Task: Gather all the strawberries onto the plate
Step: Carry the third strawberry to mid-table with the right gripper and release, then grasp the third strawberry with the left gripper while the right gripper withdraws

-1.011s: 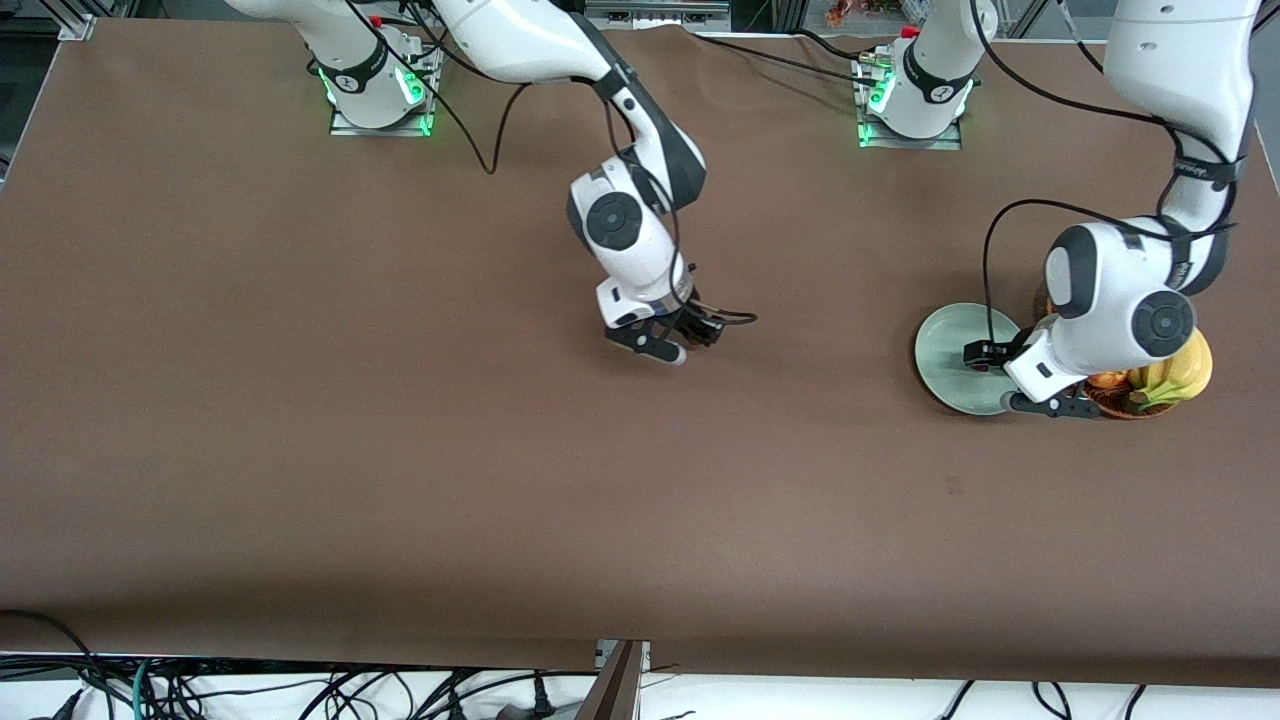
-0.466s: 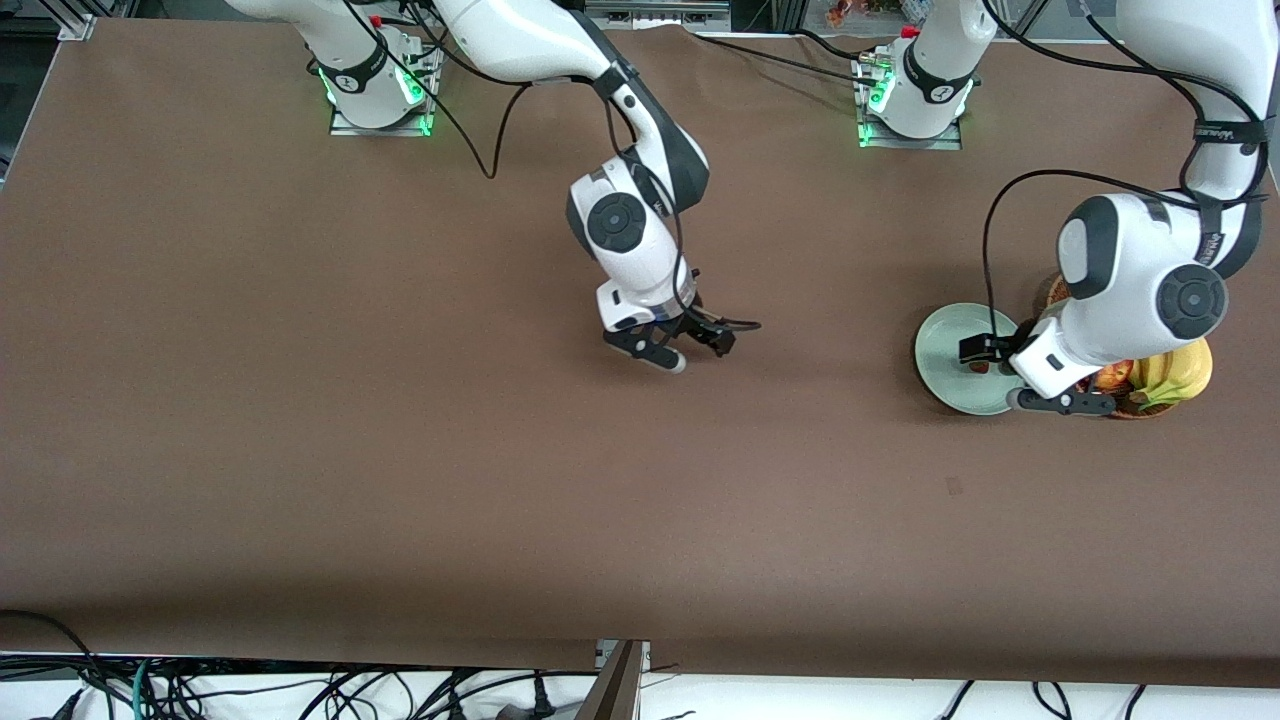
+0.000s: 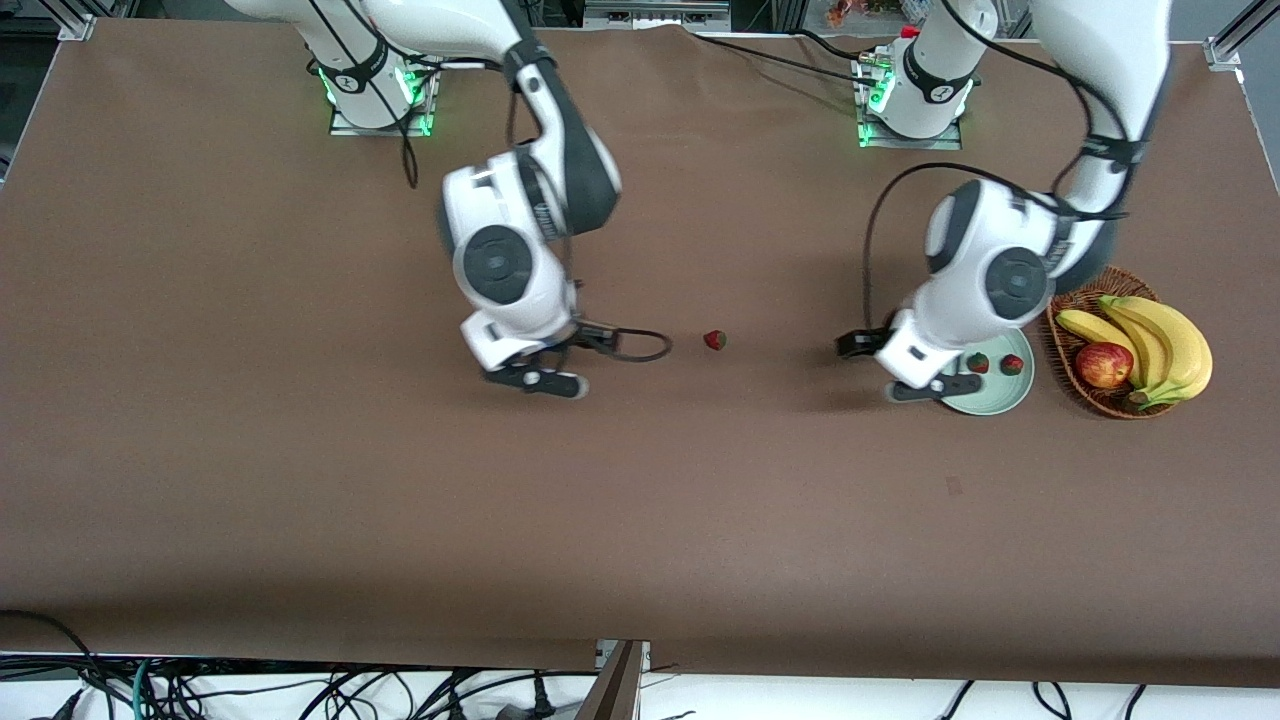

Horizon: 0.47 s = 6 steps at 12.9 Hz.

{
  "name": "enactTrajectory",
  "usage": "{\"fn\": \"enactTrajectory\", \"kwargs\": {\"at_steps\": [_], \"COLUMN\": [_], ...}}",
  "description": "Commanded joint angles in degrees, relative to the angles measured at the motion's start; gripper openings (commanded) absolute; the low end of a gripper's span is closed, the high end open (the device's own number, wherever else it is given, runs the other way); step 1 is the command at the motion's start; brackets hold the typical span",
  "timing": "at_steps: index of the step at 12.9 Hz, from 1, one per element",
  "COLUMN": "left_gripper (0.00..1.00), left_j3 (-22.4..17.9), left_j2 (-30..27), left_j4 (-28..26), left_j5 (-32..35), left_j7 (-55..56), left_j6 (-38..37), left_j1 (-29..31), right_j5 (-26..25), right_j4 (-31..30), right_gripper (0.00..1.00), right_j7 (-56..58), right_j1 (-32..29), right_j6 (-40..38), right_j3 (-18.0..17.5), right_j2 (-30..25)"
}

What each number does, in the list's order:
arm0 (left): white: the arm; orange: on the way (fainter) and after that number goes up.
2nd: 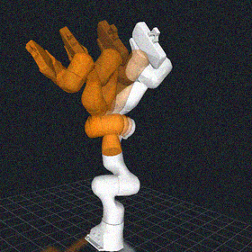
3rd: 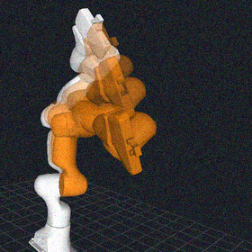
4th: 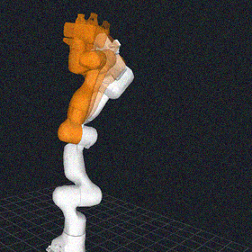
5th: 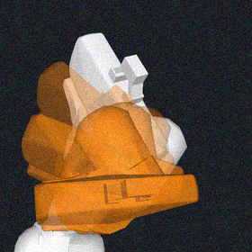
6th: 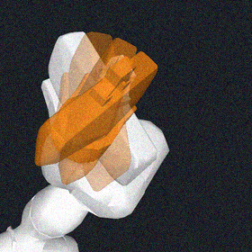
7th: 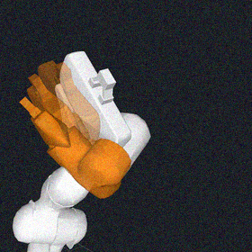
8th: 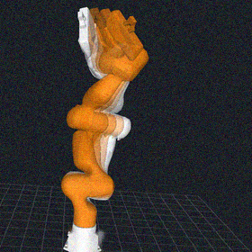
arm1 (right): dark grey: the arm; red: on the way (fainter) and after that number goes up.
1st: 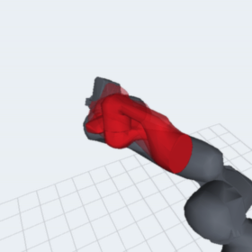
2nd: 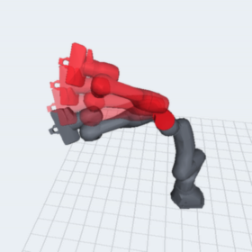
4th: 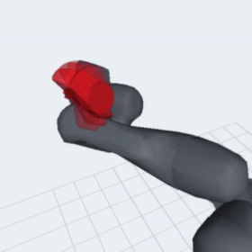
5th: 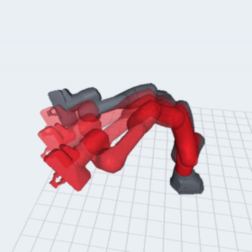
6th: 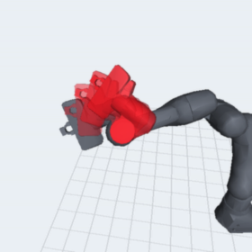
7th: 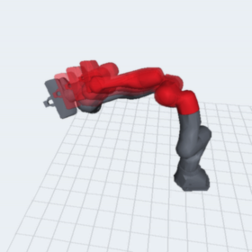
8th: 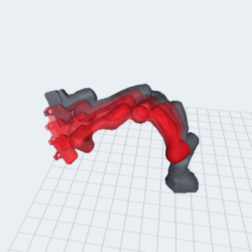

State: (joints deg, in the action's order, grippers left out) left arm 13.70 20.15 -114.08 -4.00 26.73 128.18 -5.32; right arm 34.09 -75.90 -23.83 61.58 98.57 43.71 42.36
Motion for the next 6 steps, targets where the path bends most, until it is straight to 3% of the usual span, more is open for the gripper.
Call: {"fn": "enactTrajectory", "kwargs": {"at_steps": [1, 3, 6], "left_gripper": [1.00, 1.00, 1.00], "left_j3": [5.8, 10.0, 12.0], "left_j2": [2.7, 5.6, 10.0], "left_j4": [0.2, 0.5, 1.0], "left_j5": [2.6, 9.5, 17.9], "left_j7": [13.7, 26.1, 40.4], "left_j6": [5.0, 8.3, 12.3], "left_j1": [-1.1, -2.1, -3.9], "right_j5": [-0.9, -2.4, -6.2], "right_j4": [-5.9, -11.0, -11.0], "right_gripper": [0.96, 0.96, 0.96], "right_j7": [11.8, 15.9, 16.3], "right_j1": [0.6, 0.6, 0.6], "right_j6": [-5.4, -5.7, -8.4], "right_j3": [6.9, 9.9, 11.0], "right_j2": [-7.0, -13.0, -15.3]}}
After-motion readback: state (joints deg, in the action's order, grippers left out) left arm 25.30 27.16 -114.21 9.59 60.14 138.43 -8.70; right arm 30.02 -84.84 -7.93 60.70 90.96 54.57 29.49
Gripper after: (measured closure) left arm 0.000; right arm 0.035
